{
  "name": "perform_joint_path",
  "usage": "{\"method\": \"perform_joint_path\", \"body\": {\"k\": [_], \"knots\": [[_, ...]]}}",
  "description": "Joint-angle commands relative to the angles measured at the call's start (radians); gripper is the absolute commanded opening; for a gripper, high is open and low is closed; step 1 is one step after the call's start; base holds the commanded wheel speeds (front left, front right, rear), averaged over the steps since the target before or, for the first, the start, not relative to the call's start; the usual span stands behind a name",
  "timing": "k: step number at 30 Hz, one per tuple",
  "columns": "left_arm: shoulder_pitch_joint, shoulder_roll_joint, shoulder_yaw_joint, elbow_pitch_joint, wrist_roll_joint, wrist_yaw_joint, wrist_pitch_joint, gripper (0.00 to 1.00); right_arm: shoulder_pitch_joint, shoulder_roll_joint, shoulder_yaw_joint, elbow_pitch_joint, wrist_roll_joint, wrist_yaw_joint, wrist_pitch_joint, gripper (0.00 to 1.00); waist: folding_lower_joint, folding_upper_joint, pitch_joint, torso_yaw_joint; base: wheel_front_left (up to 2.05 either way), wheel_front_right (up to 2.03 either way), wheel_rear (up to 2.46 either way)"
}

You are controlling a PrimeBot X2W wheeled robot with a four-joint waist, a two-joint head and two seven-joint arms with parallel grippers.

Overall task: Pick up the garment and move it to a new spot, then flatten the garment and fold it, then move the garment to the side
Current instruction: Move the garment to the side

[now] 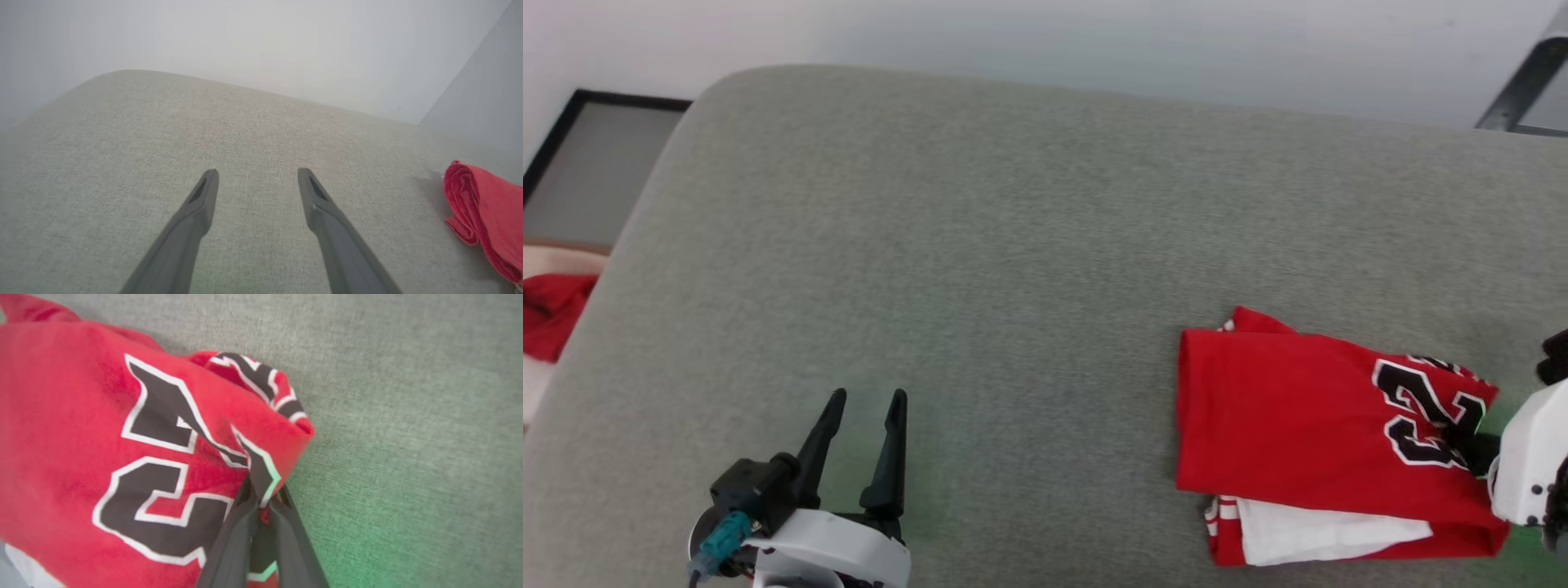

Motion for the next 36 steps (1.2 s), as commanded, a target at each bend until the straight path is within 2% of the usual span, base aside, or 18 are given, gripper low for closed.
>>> {"method": "perform_joint_path", "body": {"k": [1, 7, 12, 18, 29, 36], "knots": [[-0.001, -0.002, 0.003, -0.001, 0.014, -0.007, -0.004, 1.0, 0.001, -0.001, -0.019, -0.002, 0.015, 0.0, -0.024, 0.0, 0.0, -0.0001, -0.012, -0.041, 0.0, 0.0, 0.0], [-0.014, -0.002, 0.005, -0.009, 0.03, -0.018, -0.004, 1.0, 0.018, -0.046, -0.101, -0.009, 0.015, 0.0, -0.068, 0.0, 0.0, -0.0001, -0.002, -0.108, 0.0, 0.0, 0.0], [-0.036, 0.006, 0.002, -0.022, 0.045, -0.027, -0.004, 1.0, 0.02, -0.114, -0.195, -0.004, 0.002, 0.0, -0.081, 0.0, 0.0, -0.0001, 0.022, -0.171, 0.0, 0.0, 0.0], [-0.083, 0.012, -0.018, -0.045, 0.062, -0.036, 0.002, 1.0, -0.034, -0.171, -0.269, 0.043, -0.019, 0.0, -0.106, 0.0, 0.0, -0.0001, 0.059, -0.23, 0.0, 0.0, 0.0], [-0.165, 0.042, -0.038, -0.1, 0.083, -0.042, 0.038, 1.0, -0.189, -0.241, -0.262, 0.148, -0.217, 0.0, -0.205, 0.0, 0.0, -0.0001, 0.149, -0.255, 0.0, 0.0, 0.0], [-0.183, 0.055, -0.037, -0.109, 0.079, -0.038, 0.048, 1.0, -0.244, -0.202, -0.257, 0.245, -0.284, 0.0, -0.287, 0.0, 0.0, -0.0001, 0.194, -0.255, 0.0, 0.0, 0.0]]}}
